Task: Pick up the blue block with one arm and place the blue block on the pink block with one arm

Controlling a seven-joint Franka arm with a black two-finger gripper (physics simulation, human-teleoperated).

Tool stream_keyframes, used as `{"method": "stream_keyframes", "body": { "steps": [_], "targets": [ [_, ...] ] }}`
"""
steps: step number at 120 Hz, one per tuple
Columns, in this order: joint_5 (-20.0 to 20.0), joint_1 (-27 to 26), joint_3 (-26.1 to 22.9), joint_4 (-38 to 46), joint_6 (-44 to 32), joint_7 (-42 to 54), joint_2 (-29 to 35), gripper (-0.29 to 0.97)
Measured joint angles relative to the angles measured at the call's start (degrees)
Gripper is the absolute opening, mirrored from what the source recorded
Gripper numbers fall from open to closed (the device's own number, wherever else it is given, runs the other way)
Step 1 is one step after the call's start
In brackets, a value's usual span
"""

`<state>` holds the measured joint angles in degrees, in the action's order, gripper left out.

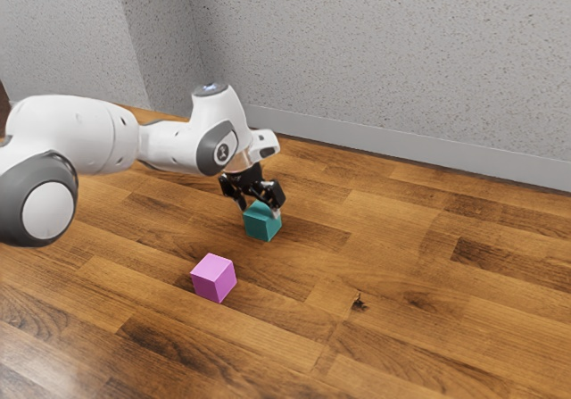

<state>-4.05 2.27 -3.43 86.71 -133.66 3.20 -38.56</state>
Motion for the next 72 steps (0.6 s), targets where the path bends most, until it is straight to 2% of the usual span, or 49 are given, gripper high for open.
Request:
{"method": "stream_keyframes", "body": {
  "steps": [72],
  "targets": [
    [-0.02, 0.1, -0.04, -3.9, -0.02, 2.51, -4.41, 0.68]
  ]
}}
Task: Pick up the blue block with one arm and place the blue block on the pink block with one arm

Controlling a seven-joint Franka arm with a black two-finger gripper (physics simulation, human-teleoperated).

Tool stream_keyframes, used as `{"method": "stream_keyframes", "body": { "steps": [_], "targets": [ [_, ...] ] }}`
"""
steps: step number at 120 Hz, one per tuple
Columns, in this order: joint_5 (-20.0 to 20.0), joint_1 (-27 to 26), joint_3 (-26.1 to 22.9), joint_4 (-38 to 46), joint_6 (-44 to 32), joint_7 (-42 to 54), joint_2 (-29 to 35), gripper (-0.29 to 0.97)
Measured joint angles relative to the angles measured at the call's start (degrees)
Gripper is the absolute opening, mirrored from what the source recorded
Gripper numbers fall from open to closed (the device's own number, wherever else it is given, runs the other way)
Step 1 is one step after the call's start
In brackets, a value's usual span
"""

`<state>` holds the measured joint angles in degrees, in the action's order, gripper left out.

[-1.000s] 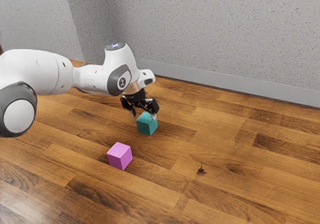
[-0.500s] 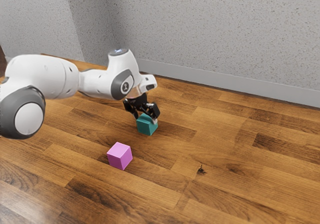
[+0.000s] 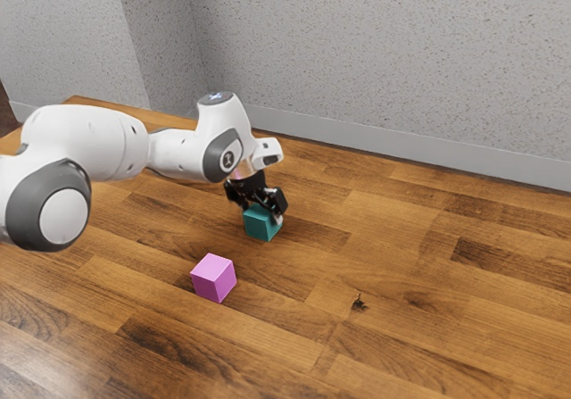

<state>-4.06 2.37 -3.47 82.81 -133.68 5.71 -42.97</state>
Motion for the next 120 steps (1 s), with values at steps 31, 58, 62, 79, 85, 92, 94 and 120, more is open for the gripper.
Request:
{"method": "stream_keyframes", "body": {
  "steps": [31, 58, 62, 79, 85, 92, 94, 120],
  "targets": [
    [-0.05, -0.06, 0.02, 0.54, 0.0, 0.53, -0.07, 0.58],
    [1.02, -0.08, 0.05, 0.85, -0.05, 0.61, 0.59, 0.36],
    [1.2, -0.22, 0.06, 1.71, -0.06, 0.53, 1.61, 0.34],
    [1.53, -0.69, 0.13, 14.26, -0.13, -1.6, 14.78, 0.32],
    [1.62, -0.67, 0.13, 18.97, -0.14, -2.74, 19.51, 0.32],
    [1.7, -0.64, 0.13, 24.04, -0.16, -4.11, 23.96, 0.32],
    [1.72, -0.63, 0.13, 25.05, -0.16, -4.48, 24.73, 0.32],
    [1.9, -0.08, 0.0, 37.13, -0.15, -9.0, 34.61, 0.34]
  ]
}}
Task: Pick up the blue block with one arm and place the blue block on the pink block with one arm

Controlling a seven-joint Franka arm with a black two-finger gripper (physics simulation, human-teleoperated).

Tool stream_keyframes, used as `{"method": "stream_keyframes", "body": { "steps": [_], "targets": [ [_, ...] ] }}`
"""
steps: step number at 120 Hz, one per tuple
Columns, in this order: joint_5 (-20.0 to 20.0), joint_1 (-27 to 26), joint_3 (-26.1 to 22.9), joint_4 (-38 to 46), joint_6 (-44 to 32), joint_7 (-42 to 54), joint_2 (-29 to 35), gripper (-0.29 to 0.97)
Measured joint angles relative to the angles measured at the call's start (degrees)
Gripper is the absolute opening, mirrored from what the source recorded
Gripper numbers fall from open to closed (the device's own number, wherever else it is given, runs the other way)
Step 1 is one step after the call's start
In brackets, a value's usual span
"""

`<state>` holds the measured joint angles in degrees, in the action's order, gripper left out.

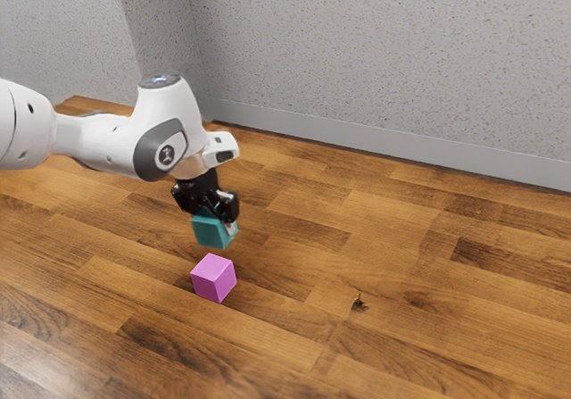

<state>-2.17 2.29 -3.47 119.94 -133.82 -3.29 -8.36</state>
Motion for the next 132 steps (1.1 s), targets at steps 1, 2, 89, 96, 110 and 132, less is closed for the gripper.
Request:
{"method": "stream_keyframes", "body": {
  "steps": [1, 2, 89, 96, 110, 132],
  "targets": [
    [0.0, 0.01, -0.01, 0.27, 0.0, -0.15, 0.17, 0.34],
    [0.0, 0.02, -0.01, 0.5, 0.0, -0.29, 0.32, 0.34],
    [3.27, 0.51, -2.08, 8.41, 0.07, -8.04, 4.25, 0.34],
    [4.61, 0.49, -2.34, 8.29, 0.05, -8.24, 4.19, 0.34],
    [5.95, 0.48, -2.48, 8.02, -0.15, -8.58, 3.86, 0.34],
    [6.63, 1.13, -2.63, 6.21, -0.75, -8.77, 2.07, 0.34]
  ]
}}
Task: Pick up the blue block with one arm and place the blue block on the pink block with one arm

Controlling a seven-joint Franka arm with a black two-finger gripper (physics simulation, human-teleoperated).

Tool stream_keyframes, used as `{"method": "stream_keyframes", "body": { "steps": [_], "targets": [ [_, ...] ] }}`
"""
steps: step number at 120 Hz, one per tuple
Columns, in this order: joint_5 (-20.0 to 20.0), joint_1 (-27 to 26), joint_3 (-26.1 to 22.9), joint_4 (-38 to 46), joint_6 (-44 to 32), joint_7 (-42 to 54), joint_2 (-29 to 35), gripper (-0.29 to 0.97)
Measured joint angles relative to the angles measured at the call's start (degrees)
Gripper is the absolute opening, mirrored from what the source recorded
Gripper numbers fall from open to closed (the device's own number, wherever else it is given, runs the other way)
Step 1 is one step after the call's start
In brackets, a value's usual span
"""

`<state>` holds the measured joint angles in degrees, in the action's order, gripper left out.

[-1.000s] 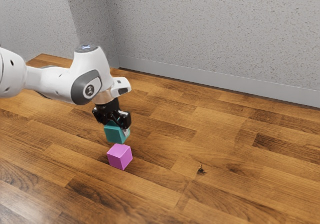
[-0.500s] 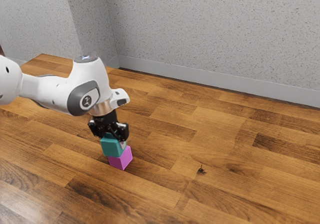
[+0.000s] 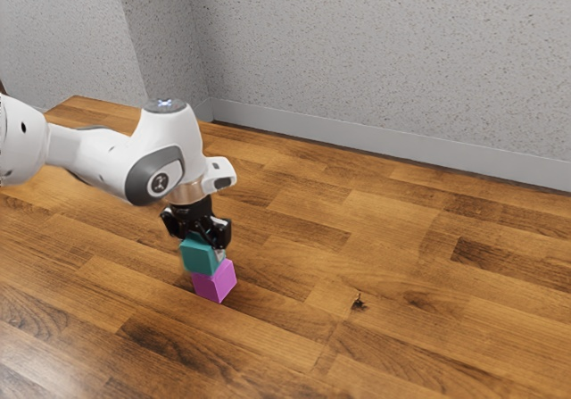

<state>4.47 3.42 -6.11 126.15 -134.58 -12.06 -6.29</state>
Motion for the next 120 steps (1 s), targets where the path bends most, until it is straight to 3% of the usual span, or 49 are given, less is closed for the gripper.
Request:
{"method": "stream_keyframes", "body": {
  "steps": [50, 79, 106, 120],
  "targets": [
    [0.08, 0.46, -1.0, -1.32, -0.72, -0.01, -1.9, 0.34],
    [-0.97, 0.63, -1.01, -1.19, -1.07, 0.4, -1.44, 0.57],
    [-1.27, -1.63, -1.02, -2.25, -0.41, 0.57, 12.8, 0.64],
    [-3.49, -1.91, -0.9, -13.4, 9.84, 0.68, 13.43, 0.66]
  ]
}}
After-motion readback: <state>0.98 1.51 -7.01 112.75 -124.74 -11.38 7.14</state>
